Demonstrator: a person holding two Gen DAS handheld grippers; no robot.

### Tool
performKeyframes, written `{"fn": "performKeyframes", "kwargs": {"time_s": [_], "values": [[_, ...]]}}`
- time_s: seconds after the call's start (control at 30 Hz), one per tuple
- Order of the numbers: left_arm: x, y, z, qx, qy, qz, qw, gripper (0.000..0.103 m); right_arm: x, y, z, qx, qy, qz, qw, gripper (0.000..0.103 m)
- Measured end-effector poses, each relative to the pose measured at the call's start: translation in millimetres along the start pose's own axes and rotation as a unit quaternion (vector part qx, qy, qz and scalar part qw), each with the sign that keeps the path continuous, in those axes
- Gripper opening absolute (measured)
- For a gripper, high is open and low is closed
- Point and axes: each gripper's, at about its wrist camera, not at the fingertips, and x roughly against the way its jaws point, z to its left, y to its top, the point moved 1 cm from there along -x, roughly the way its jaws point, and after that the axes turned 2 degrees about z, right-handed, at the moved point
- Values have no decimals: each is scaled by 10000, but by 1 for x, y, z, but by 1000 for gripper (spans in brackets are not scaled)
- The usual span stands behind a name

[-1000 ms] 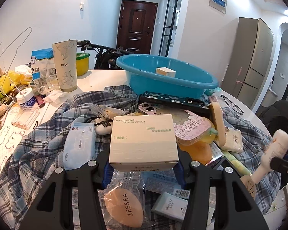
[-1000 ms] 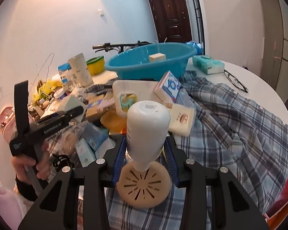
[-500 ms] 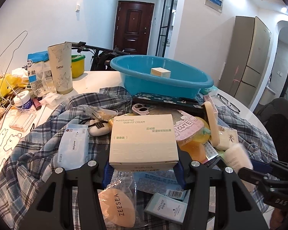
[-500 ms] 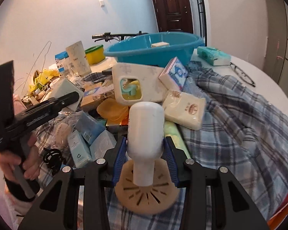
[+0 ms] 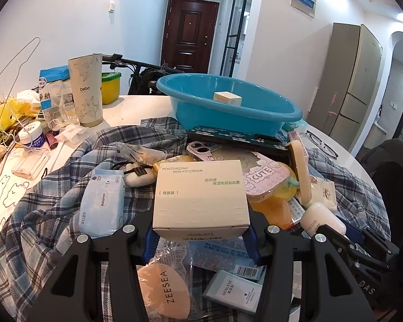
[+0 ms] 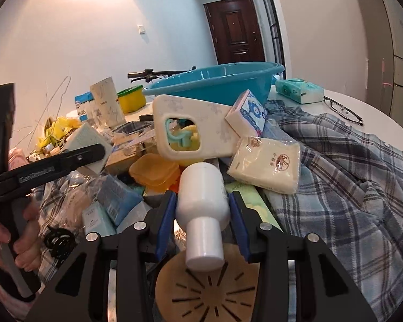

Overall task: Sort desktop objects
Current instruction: 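Lift the white bottle with the right gripper while the left holds the cream box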

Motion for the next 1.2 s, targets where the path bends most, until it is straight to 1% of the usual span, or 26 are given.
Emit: {"fn": "performKeyframes", "kwargs": {"time_s": [0.13, 0.23, 0.33, 0.43, 0.5, 0.57, 0.63, 0.77, 0.97, 1.2], "values": [[0, 0, 2, 18, 36, 4, 10000, 54, -4, 6, 2, -35, 69, -97, 9999, 40], [-2, -1, 2, 17, 19, 42, 10000, 54, -16, 8, 7, 18, 146, 215, 9997, 43], [-3, -1, 2, -5, 16, 57, 10000, 54, -25, 8, 3, -120, 184, 444, 9988, 44], [-5, -2, 3, 17, 1, 68, 10000, 54, -26, 7, -2, -315, 304, 469, 9979, 44], [-5, -2, 3, 28, 3, 76, 10000, 54, -27, 7, -3, -361, 311, 472, 9978, 42], [-6, -3, 4, 29, 0, 86, 10000, 54, -26, 7, -3, -414, 381, 443, 9974, 39], [-4, -3, 4, 30, 10, 80, 10000, 54, -24, 8, -4, -457, 397, 358, 9975, 38], [-2, -1, 7, 76, 17, 39, 10000, 54, -14, 12, 1, -304, 315, 179, 9989, 38], [-1, -2, 6, 45, -15, 47, 10000, 54, -6, 15, 7, -190, 364, 145, 9990, 38], [2, 2, 2, 1, -12, -29, 10000, 54, 5, 23, 11, 33, 67, -40, 10000, 38]]}}
